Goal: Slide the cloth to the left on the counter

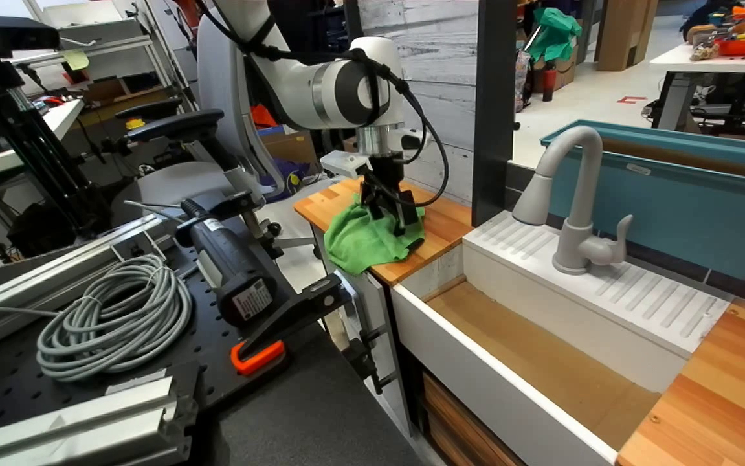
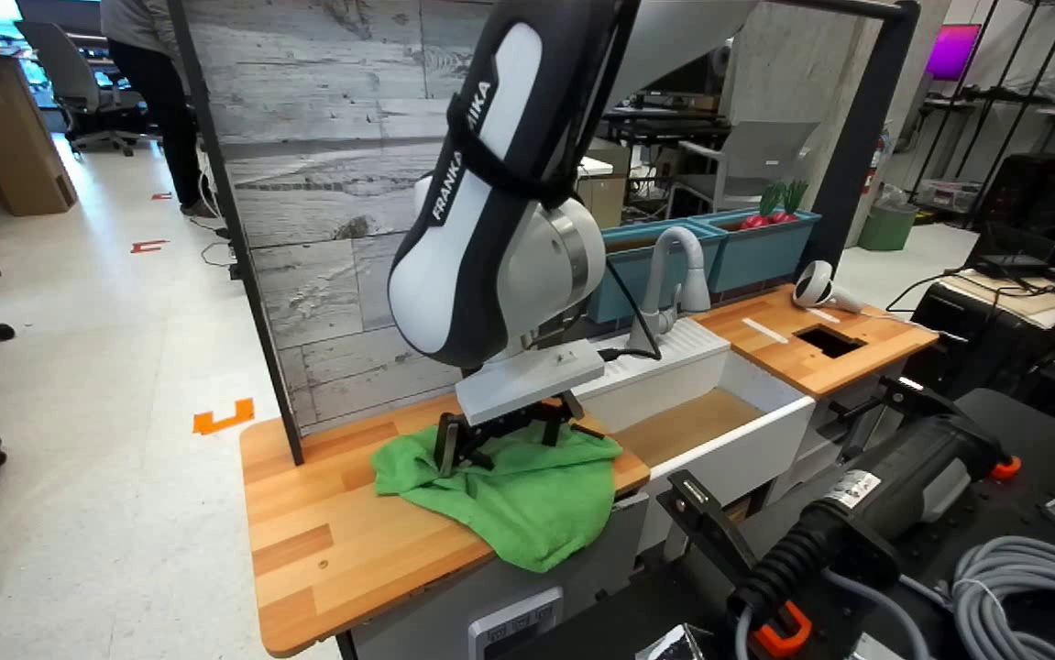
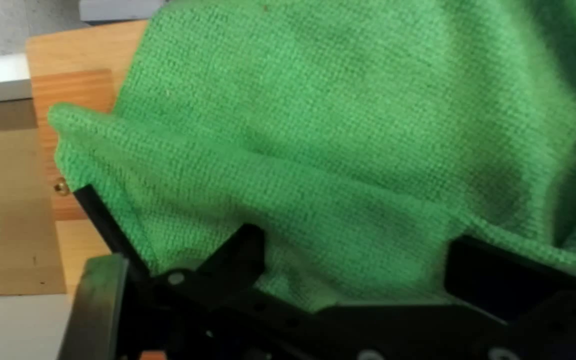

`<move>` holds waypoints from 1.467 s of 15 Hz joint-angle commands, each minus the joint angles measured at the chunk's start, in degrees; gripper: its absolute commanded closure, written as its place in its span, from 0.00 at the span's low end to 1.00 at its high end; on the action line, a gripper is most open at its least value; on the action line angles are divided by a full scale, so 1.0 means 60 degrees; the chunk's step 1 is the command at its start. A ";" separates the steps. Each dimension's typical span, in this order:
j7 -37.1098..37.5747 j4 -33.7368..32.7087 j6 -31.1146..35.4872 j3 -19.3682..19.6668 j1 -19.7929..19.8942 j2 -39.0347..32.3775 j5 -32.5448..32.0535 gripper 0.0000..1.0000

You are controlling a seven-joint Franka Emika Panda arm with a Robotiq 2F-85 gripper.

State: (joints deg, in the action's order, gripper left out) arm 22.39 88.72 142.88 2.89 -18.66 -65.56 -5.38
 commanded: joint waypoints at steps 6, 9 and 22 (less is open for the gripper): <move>-0.0020 -0.1739 -0.0343 -0.0075 -0.1009 -0.1136 -0.0078 0.00; -0.0016 -0.1995 -0.0589 -0.0183 -0.1143 -0.1235 -0.0020 0.00; 0.0496 -0.0023 0.0051 -0.0308 -0.1342 0.0809 0.0064 0.00</move>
State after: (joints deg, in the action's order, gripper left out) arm 23.64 81.01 139.99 0.55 -26.22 -67.25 -5.31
